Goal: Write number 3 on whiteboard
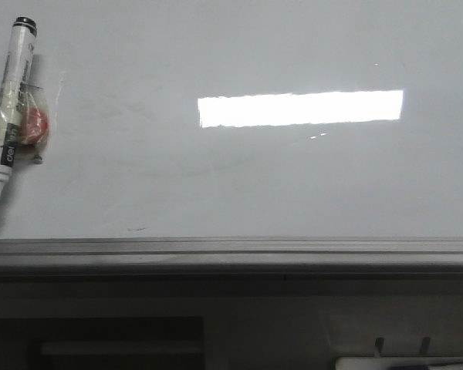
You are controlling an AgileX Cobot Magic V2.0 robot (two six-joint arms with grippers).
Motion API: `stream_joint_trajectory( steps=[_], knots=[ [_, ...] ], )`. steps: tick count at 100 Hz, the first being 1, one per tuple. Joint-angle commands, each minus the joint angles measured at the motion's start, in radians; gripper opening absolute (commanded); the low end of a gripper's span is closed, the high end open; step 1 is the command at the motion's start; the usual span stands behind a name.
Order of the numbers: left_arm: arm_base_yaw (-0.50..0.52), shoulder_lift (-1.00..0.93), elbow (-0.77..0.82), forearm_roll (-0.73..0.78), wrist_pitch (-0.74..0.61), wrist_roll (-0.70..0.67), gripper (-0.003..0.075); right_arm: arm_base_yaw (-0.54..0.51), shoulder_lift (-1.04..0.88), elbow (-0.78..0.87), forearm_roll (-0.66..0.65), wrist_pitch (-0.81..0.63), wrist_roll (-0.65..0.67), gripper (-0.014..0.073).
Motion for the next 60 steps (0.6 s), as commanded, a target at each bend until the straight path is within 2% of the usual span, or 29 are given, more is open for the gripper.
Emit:
stream_joint_trajectory(
  steps=[1, 11, 20, 40, 60],
  knots=[
    [-0.024, 0.025, -0.037, -0.130, -0.058, 0.089, 0.0087, -0.007, 0.013, -0.036, 0.018, -0.067, 0.000, -0.0041],
    [-0.065, 0.025, -0.033, -0.204, -0.084, 0.203, 0.0243, -0.007, 0.013, -0.036, 0.049, -0.105, 0.000, -0.0041],
    [-0.090, 0.025, -0.014, -0.200, -0.155, 0.205, 0.0333, -0.007, 0.013, -0.036, 0.053, -0.114, 0.000, -0.0041],
    [-0.142, 0.025, -0.005, -0.225, -0.194, 0.225, 0.0341, -0.007, 0.013, -0.041, 0.118, -0.106, 0.000, -0.0041],
    [-0.308, 0.025, -0.005, -0.225, -0.241, 0.341, 0.0362, -0.007, 0.013, -0.050, 0.120, -0.097, 0.000, -0.0041]
  ],
)
